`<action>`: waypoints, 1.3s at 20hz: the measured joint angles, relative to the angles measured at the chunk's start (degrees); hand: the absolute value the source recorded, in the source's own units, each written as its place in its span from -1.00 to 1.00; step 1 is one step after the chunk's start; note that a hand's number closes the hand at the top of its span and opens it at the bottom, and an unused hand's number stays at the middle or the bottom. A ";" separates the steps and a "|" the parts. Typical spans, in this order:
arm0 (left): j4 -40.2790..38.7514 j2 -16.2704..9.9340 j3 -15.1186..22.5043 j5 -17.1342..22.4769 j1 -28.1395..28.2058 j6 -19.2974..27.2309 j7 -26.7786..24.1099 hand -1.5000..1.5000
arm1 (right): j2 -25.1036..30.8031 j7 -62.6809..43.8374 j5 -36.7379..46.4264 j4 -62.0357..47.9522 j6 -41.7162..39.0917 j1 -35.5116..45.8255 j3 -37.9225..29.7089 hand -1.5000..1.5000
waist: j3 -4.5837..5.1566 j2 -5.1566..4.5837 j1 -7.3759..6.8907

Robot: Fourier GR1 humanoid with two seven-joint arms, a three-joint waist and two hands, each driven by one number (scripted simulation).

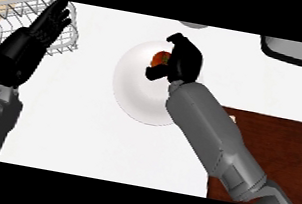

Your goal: Pick the tomato from the tray and place it in the plate

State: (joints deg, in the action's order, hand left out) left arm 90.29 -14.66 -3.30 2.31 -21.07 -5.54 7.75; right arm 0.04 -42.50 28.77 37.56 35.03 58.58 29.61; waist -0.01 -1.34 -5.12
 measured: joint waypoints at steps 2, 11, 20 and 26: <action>-0.77 0.51 0.45 -0.60 -0.27 0.25 -0.86 0.00 | -0.01 2.34 -3.19 -1.14 1.46 0.79 -0.18 -1.00 | -0.01 -0.25 -0.41; -0.35 0.77 0.37 -0.57 0.25 0.11 -1.12 0.00 | 0.02 15.25 -13.20 -1.76 14.04 1.52 -2.67 -1.00 | -0.06 -0.24 -0.65; 1.75 -0.03 -1.06 -0.40 2.76 0.28 0.17 0.00 | 0.06 28.45 -24.94 3.95 19.72 -3.26 -7.81 -1.00 | -0.05 0.67 2.25; 2.35 -0.67 -2.99 0.01 4.78 0.17 0.10 0.00 | 2.07 34.25 -26.91 13.42 18.34 -13.13 -10.47 -1.00 | -0.02 1.28 4.62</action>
State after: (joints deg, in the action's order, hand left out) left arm 92.65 -15.33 -6.30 2.32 -16.30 -5.37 7.85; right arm 2.11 -8.24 1.86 50.98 53.37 45.45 19.14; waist -0.04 -0.06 -0.50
